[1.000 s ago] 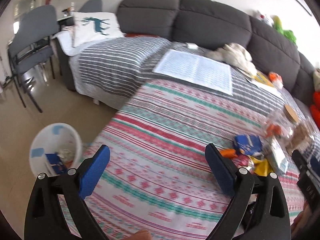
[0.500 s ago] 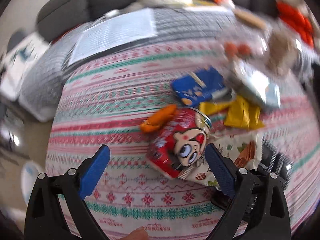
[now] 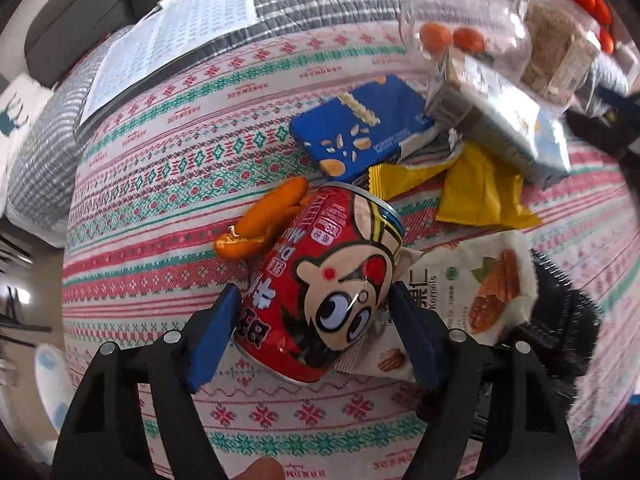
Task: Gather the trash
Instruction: 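Grasp the red cartoon-printed can with the left tool, then grasp the white-blue milk carton with the right tool while the left tool holds the can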
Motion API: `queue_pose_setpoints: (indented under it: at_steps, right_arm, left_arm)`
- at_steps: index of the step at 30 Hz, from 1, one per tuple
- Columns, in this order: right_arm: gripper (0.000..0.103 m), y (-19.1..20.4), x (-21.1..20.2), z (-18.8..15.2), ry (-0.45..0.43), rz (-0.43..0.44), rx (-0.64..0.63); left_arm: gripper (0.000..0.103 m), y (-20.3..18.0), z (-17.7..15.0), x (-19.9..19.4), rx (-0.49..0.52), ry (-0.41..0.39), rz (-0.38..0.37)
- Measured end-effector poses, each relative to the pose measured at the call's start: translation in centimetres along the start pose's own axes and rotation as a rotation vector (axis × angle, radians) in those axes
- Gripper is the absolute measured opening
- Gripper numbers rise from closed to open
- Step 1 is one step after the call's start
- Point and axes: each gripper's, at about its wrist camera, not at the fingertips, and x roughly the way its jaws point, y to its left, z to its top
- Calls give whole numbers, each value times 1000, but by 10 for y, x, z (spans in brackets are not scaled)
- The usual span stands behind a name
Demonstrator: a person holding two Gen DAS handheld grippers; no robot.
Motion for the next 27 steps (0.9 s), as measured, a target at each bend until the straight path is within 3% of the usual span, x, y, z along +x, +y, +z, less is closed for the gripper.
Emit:
queue_pose_setpoints:
  at_steps: [10, 12, 14, 17, 27]
  right_arm:
    - [96, 6, 29, -4, 11, 23, 53]
    - [91, 11, 31, -4, 17, 49, 35]
    - [73, 19, 34, -6, 35, 46, 1]
    - [65, 28, 32, -6, 40, 43, -6]
    - [60, 44, 15, -9, 80, 63, 35]
  left_arm:
    - [65, 23, -20, -45, -109, -75, -75]
    - [57, 28, -22, -52, -124, -91, -88]
    - [56, 34, -23, -55, -138, -97, -98]
    - [56, 45, -25, -54, -162, -87, -100]
    - [56, 85, -30, -55, -261, -48, -98]
